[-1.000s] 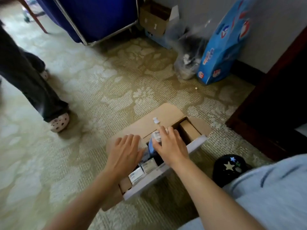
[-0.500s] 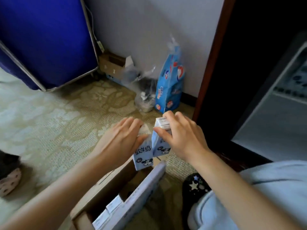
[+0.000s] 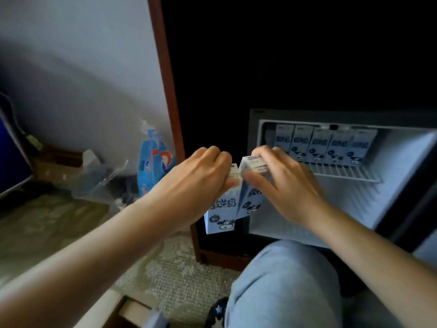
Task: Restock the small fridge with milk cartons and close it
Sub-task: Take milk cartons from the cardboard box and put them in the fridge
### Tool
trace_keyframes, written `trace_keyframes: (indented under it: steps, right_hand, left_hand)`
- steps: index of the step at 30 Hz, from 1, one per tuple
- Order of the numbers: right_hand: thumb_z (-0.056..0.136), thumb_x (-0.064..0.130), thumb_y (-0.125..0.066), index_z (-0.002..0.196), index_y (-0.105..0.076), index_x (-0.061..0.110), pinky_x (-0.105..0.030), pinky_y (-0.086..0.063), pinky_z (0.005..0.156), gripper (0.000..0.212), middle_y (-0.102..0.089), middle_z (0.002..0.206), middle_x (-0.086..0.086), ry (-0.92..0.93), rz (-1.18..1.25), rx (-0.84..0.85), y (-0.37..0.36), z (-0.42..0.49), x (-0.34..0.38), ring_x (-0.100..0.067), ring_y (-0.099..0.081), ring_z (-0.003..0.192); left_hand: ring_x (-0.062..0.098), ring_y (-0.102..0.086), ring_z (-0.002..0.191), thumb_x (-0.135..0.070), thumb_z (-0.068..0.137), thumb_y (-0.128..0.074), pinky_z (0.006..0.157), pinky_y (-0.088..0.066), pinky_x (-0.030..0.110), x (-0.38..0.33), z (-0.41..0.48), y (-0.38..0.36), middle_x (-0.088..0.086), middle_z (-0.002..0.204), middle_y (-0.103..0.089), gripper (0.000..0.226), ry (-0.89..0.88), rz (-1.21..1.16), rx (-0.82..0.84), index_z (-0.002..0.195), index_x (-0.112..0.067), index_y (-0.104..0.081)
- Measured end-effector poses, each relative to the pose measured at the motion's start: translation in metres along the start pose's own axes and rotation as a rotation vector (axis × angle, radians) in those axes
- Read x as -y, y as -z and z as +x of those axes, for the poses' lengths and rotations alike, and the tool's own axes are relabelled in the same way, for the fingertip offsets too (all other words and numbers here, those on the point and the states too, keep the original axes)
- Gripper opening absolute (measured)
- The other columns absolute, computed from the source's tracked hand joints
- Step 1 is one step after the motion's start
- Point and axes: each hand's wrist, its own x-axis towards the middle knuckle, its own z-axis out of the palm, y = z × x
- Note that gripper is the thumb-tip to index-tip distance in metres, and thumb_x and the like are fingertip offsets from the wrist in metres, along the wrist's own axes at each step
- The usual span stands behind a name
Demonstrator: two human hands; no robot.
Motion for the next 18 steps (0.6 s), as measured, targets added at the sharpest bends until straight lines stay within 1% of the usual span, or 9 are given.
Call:
trace_keyframes:
  steps: [3,6,8,11,13,14,16,17,18]
  right_hand:
    - [0.08,0.073,-0.012,0.113,-0.044,0.024,-0.035,-0.048,0.061,0.068,-0.054,0.1,0.003,-0.054,-0.084,-0.002,0.019,-0.002,-0.03,-0.02,-0.057,0.074]
    - [0.078,0.078,-0.007,0.113,-0.044,0.023,-0.033,-0.048,0.059,0.075,-0.055,0.101,0.003,-0.095,-0.134,-0.014,0.03,-0.006,-0.06,-0.018,-0.057,0.072]
    - [0.077,0.08,-0.002,0.115,-0.045,0.022,-0.03,-0.048,0.056,0.082,-0.056,0.104,0.002,-0.114,-0.151,-0.033,0.034,-0.009,-0.079,-0.017,-0.058,0.071]
    - [0.08,0.077,-0.008,0.115,-0.049,0.018,-0.033,-0.05,0.055,0.08,-0.057,0.105,-0.001,-0.165,-0.157,-0.044,0.033,-0.015,-0.103,-0.018,-0.059,0.072]
    - [0.081,0.074,-0.013,0.114,-0.049,0.018,-0.032,-0.05,0.057,0.075,-0.055,0.101,0.0,-0.21,-0.14,-0.025,0.026,-0.018,-0.119,-0.017,-0.058,0.072]
    - [0.082,0.076,-0.014,0.112,-0.049,0.018,-0.028,-0.048,0.057,0.074,-0.054,0.1,0.0,-0.229,-0.128,-0.005,0.02,-0.02,-0.128,-0.017,-0.056,0.072]
    - [0.085,0.071,-0.022,0.112,-0.049,0.015,-0.017,-0.037,0.059,0.067,-0.052,0.1,0.0,-0.289,-0.062,0.051,0.006,-0.022,-0.144,-0.015,-0.051,0.075]
    - [0.086,0.065,-0.028,0.113,-0.048,0.014,-0.014,-0.033,0.061,0.061,-0.05,0.101,-0.001,-0.325,-0.023,0.09,-0.001,-0.023,-0.152,-0.014,-0.048,0.079]
    - [0.088,0.061,-0.032,0.114,-0.048,0.014,-0.014,-0.033,0.062,0.055,-0.05,0.103,0.0,-0.349,-0.013,0.13,-0.007,-0.024,-0.16,-0.013,-0.048,0.081]
  left_hand:
    - [0.024,-0.06,0.079,-0.043,0.091,-0.037,0.067,-0.05,0.033,-0.013,0.039,-0.005,0.006,0.089,-0.059,0.043,-0.091,-0.005,-0.005,0.097,-0.006,-0.06]
    - [0.023,-0.053,0.106,-0.044,0.095,-0.038,0.087,-0.04,0.029,-0.028,0.074,-0.016,0.006,0.113,-0.053,0.044,-0.106,-0.049,0.053,0.119,-0.009,-0.05]
    - [0.02,-0.049,0.113,-0.043,0.097,-0.037,0.091,-0.037,0.026,-0.037,0.094,-0.03,0.003,0.12,-0.049,0.042,-0.112,-0.059,0.081,0.125,-0.012,-0.044]
    - [0.016,-0.049,0.11,-0.04,0.098,-0.037,0.091,-0.037,0.023,-0.049,0.118,-0.053,0.002,0.119,-0.049,0.04,-0.149,-0.081,0.137,0.125,-0.011,-0.044]
    - [0.012,-0.047,0.101,-0.037,0.098,-0.039,0.091,-0.038,0.023,-0.055,0.129,-0.071,0.003,0.117,-0.05,0.038,-0.166,-0.122,0.197,0.124,-0.009,-0.045]
    - [0.01,-0.045,0.096,-0.035,0.098,-0.041,0.09,-0.04,0.024,-0.058,0.134,-0.08,0.003,0.116,-0.05,0.037,-0.166,-0.155,0.225,0.122,-0.008,-0.046]
    - [0.008,-0.039,0.089,-0.032,0.098,-0.043,0.089,-0.041,0.024,-0.061,0.143,-0.102,0.005,0.114,-0.05,0.032,-0.163,-0.233,0.27,0.118,-0.007,-0.048]
    - [0.008,-0.039,0.088,-0.03,0.098,-0.044,0.088,-0.041,0.024,-0.063,0.146,-0.114,0.006,0.113,-0.051,0.03,-0.152,-0.262,0.295,0.117,-0.007,-0.049]
    - [0.008,-0.039,0.089,-0.029,0.098,-0.045,0.088,-0.04,0.024,-0.064,0.15,-0.125,0.007,0.113,-0.051,0.029,-0.138,-0.287,0.327,0.116,-0.007,-0.049]
